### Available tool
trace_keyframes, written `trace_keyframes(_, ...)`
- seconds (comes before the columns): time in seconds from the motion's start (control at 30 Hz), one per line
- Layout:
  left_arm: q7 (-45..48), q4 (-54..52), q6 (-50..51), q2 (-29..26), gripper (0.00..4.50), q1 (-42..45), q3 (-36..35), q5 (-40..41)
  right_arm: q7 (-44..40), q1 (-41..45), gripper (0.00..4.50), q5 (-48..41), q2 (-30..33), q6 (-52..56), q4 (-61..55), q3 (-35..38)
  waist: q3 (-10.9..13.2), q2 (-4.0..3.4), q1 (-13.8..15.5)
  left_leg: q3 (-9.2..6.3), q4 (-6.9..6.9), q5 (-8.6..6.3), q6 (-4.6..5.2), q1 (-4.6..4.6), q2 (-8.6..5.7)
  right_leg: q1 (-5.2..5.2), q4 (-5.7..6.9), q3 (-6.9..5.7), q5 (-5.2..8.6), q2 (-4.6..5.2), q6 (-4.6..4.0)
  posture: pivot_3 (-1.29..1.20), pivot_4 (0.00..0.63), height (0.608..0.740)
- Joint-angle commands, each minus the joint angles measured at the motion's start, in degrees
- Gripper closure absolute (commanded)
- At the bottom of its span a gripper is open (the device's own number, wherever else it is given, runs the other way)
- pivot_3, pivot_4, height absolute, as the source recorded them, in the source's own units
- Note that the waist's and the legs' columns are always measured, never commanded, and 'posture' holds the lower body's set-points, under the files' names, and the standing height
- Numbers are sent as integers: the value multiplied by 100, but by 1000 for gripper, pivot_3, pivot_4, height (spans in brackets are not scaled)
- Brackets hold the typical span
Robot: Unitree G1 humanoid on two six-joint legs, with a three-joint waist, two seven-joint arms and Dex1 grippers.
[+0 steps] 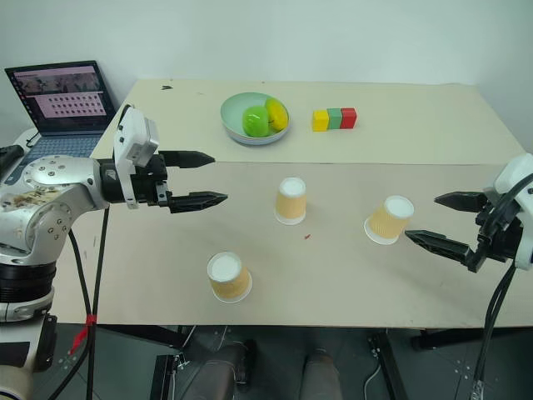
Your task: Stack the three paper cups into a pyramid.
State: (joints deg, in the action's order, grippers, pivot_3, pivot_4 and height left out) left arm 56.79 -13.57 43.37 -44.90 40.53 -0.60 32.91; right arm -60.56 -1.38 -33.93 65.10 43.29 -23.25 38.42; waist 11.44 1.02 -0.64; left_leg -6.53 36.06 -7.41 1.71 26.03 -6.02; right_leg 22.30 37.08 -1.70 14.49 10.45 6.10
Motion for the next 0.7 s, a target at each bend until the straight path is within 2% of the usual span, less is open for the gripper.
trace_keyframes(0.03, -123, 44, -192, 226, 94, 337, -108, 50, 335, 92, 0, -21, -259, -46, -89, 140, 0, 0, 1, 0, 0, 0, 0, 0, 0, 0, 0, 0, 0, 0, 0, 0, 150, 740)
trace_keyframes(0.17, -329, 259, -76, 609, 94, 720, -138, 113, 777, -98, 0, 158, -788, -134, 11, 50, -14, 26, 76, -1, 3, 0, 0, -2, -1, -4, -2, 0, 3, 0, 14, 0, 150, 740)
trace_keyframes(0.53, -279, 164, 165, 731, 94, 753, -90, 267, 1455, -87, 0, 472, -1503, -599, 427, -264, -15, 25, 15, 26, 3, -4, 6, -19, -1, -4, 1, 36, -9, -3, 0, 0, 150, 740)
trace_keyframes(0.7, -288, 72, 256, 732, 94, 732, -113, 329, 1650, 177, 0, 472, -1711, -757, 750, -420, -15, 25, -6, 31, 1, -4, 7, -22, -2, -3, 1, 46, -10, -3, 2, 0, 150, 740)
